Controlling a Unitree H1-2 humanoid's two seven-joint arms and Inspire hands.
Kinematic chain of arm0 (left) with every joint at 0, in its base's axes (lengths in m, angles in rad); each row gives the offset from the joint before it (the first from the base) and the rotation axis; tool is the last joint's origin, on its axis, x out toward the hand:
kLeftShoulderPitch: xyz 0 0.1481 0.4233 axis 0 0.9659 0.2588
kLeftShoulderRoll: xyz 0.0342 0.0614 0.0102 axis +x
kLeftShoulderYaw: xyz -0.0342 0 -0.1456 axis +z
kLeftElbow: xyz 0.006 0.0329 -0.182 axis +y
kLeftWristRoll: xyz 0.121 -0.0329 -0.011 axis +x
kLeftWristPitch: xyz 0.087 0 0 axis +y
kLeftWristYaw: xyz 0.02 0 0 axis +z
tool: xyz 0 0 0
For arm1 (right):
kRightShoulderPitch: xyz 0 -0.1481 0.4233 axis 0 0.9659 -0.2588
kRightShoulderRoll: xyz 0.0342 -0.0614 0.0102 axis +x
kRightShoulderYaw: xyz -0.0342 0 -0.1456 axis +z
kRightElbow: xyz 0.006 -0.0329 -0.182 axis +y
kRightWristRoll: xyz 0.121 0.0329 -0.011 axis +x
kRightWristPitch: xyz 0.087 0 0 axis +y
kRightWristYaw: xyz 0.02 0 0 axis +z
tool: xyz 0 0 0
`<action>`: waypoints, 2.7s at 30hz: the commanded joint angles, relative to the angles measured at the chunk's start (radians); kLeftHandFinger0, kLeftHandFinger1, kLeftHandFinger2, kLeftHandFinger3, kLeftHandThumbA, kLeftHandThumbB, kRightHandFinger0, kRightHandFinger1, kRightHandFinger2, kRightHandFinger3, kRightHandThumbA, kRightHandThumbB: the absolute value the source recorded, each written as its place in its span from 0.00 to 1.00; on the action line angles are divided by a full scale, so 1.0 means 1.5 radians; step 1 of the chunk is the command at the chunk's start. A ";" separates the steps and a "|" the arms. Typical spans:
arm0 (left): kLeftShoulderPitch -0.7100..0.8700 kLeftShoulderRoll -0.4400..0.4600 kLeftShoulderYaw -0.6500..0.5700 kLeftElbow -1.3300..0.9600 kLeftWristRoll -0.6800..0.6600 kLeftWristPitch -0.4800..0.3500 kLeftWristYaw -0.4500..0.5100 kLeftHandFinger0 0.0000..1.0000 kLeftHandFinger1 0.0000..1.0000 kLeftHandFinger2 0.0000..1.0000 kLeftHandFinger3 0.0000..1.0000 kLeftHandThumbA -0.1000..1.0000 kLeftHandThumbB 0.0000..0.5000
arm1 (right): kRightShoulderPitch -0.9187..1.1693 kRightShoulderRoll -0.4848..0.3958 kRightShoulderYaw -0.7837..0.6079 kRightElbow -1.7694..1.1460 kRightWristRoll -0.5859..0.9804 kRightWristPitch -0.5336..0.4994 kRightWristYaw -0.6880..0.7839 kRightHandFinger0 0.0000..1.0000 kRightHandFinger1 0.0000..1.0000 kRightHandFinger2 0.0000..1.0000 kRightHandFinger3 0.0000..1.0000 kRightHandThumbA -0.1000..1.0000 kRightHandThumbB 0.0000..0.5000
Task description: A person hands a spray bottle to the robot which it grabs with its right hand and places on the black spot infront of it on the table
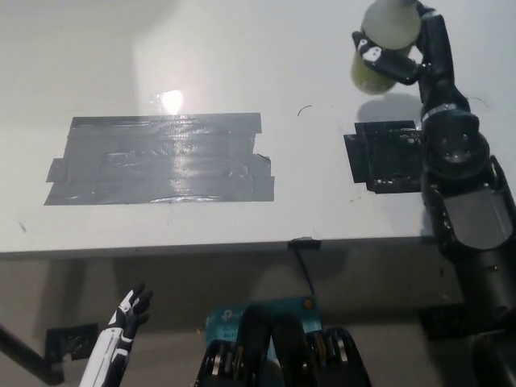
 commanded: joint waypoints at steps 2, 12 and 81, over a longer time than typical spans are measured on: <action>0.007 0.005 0.006 -0.027 -0.006 -0.003 -0.003 1.00 1.00 1.00 1.00 1.00 0.09 | -0.019 -0.015 -0.015 -0.024 0.005 -0.038 0.000 0.00 0.14 0.35 0.25 0.51 0.67; -0.002 0.003 0.007 -0.022 -0.012 -0.005 -0.002 1.00 1.00 1.00 1.00 1.00 0.07 | 0.004 -0.003 -0.014 -0.004 0.003 -0.058 -0.003 0.06 0.28 0.46 0.23 0.54 0.72; -0.001 0.001 0.025 -0.015 -0.014 -0.016 0.000 1.00 1.00 1.00 1.00 1.00 0.05 | 0.170 -0.147 -0.051 -0.072 0.194 0.102 0.373 1.00 1.00 1.00 1.00 0.84 0.90</action>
